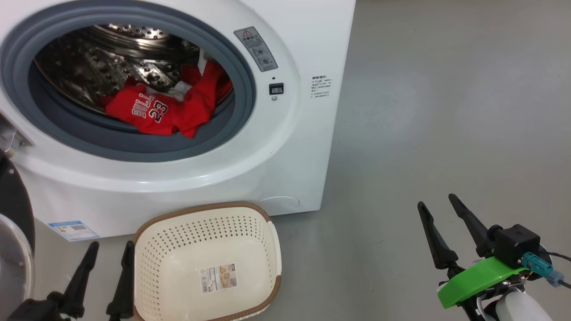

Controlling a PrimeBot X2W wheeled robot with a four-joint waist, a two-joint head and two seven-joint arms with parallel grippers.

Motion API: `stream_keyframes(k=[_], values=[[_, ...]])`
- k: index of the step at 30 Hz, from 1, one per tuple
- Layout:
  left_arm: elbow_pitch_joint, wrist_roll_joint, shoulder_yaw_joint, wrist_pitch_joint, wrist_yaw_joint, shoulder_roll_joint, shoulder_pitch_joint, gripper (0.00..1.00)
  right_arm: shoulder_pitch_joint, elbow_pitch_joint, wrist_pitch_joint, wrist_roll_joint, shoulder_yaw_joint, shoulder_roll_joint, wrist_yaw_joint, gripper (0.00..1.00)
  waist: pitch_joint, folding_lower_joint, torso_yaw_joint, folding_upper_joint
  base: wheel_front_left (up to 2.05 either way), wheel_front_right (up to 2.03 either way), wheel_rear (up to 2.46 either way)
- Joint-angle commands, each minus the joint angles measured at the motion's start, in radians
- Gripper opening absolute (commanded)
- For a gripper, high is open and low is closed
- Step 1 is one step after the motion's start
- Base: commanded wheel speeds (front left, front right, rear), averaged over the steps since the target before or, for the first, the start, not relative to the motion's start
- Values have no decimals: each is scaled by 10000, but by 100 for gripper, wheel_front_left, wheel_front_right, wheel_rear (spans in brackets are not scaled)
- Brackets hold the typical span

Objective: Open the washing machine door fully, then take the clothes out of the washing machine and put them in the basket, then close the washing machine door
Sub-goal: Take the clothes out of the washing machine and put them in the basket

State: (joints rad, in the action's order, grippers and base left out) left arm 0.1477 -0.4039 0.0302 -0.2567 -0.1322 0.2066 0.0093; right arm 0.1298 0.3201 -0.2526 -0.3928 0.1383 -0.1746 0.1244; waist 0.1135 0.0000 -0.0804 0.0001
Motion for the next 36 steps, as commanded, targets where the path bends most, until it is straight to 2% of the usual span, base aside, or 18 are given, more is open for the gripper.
stream_keyframes(k=[1,12,20,30,36], values=[[-221,-65,363,-51,15,249,-445,100,219,-249,-92,160,158,-56,63,100,1,0,2,-1,22,-22,0],[21,-49,227,-51,15,177,-444,100,189,-215,-92,137,197,-43,63,100,-27,0,-22,-1,1,-1,0],[872,120,-166,-51,15,79,-1104,100,230,-261,-92,164,195,23,63,100,169,0,-33,-1,0,0,0],[2743,602,-762,-51,15,125,-3528,100,609,-360,-92,250,285,316,63,100,987,0,-256,-1,0,0,0],[4498,990,-971,-51,112,196,-5523,100,982,-433,-92,318,287,553,63,100,1632,0,-468,-1,0,0,0]])
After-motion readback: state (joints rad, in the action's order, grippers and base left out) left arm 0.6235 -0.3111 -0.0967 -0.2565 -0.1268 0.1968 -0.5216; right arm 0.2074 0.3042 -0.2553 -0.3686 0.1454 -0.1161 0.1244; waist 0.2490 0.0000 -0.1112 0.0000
